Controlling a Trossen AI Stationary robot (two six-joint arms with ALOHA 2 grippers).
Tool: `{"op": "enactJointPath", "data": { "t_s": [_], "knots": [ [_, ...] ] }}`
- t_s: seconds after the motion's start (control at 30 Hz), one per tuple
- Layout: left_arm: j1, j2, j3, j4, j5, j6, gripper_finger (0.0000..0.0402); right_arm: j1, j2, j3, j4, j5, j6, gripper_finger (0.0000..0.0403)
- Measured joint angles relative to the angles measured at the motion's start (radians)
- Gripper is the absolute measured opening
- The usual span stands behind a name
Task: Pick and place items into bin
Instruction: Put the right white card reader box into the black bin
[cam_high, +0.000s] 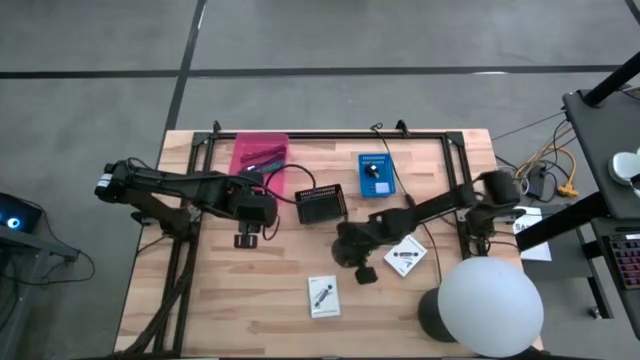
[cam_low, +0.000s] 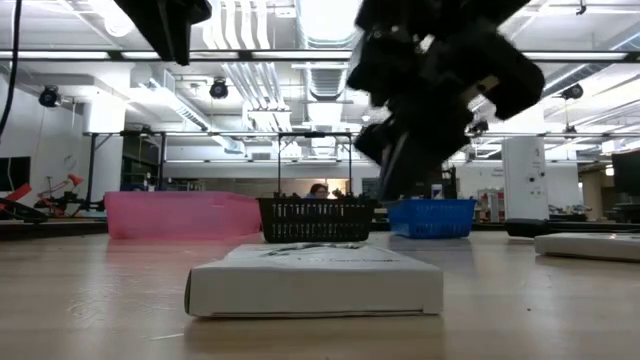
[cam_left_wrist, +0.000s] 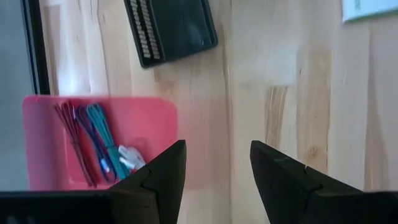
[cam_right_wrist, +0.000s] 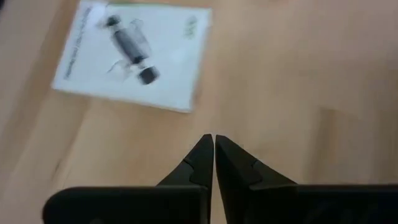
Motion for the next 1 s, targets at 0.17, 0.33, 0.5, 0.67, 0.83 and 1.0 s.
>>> {"op": "enactJointPath", "data": {
  "t_s": [0.17, 0.33, 0.5, 0.67, 0.83, 1.0],
  "knots": [
    [0.0, 0.001, 0.0, 0.076, 0.003, -0.035, 0.0164, -0.009, -0.167, -0.091, -0.01, 0.093, 0.054, 0.0008],
    [0.0, 0.001, 0.0, 0.152, 0.003, -0.105, 0.0164, -0.04, -0.368, -0.216, 0.035, 0.098, 0.083, 0.0008],
    [0.0, 0.002, 0.0, 0.238, 0.003, -0.258, 0.0164, -0.117, -0.575, -0.381, 0.171, 0.101, 0.115, 0.0008],
    [0.001, 0.002, 0.0, 0.318, 0.004, -0.371, 0.0164, -0.191, -0.748, -0.472, 0.199, 0.098, 0.121, 0.0008],
    [0.001, 0.002, 0.0, 0.366, 0.004, -0.394, 0.0164, -0.197, -0.855, -0.498, 0.161, 0.07, -0.002, 0.0018],
    [0.001, 0.002, -0.001, 0.39, -0.002, -0.396, 0.0164, -0.197, -0.872, -0.457, -0.091, -0.001, -0.116, 0.0068]
  ]
}}
